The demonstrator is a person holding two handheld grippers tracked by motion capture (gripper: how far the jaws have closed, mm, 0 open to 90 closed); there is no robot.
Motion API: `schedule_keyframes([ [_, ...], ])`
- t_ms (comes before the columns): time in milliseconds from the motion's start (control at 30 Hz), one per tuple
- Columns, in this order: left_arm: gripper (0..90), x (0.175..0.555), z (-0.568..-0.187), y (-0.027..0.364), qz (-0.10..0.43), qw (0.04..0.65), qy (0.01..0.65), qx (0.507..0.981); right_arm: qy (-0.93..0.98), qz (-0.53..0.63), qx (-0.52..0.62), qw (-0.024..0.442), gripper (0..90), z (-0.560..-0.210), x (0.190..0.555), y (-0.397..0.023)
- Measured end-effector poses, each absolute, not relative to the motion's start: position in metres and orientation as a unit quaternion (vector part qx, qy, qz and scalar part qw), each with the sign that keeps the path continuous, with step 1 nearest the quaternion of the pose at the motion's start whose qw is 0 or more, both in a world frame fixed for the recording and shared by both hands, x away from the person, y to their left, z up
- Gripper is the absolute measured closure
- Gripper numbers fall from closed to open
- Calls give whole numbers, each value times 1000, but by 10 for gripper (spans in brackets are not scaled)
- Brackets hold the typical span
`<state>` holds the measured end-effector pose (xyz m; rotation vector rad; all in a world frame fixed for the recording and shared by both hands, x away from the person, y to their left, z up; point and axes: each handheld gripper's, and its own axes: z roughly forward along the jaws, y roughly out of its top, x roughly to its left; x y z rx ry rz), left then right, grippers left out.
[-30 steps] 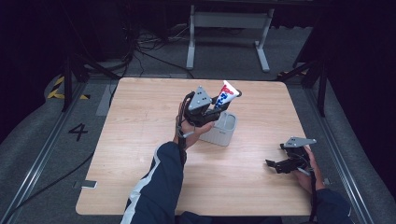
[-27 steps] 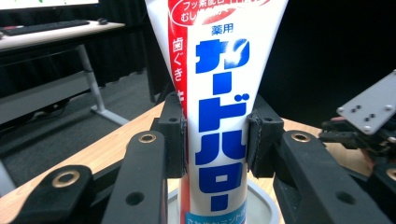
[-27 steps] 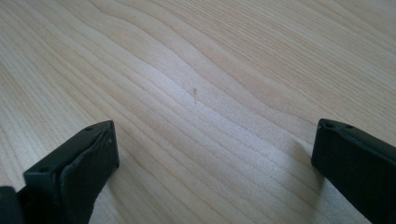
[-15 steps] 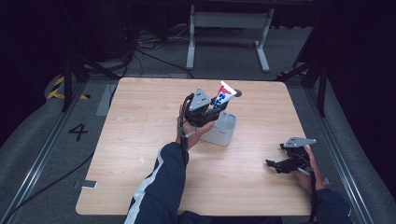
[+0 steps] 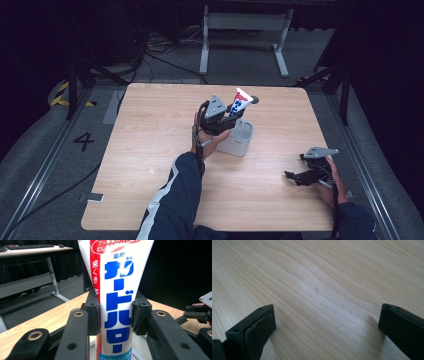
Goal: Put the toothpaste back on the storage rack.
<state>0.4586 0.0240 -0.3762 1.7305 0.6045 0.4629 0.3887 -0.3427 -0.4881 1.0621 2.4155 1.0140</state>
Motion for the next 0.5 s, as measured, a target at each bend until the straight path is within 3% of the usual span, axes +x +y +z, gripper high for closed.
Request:
schedule_keyframes([
  [500, 651, 456, -389, 25, 189, 573, 258, 754, 844, 355, 371, 157, 13, -488, 389, -343],
])
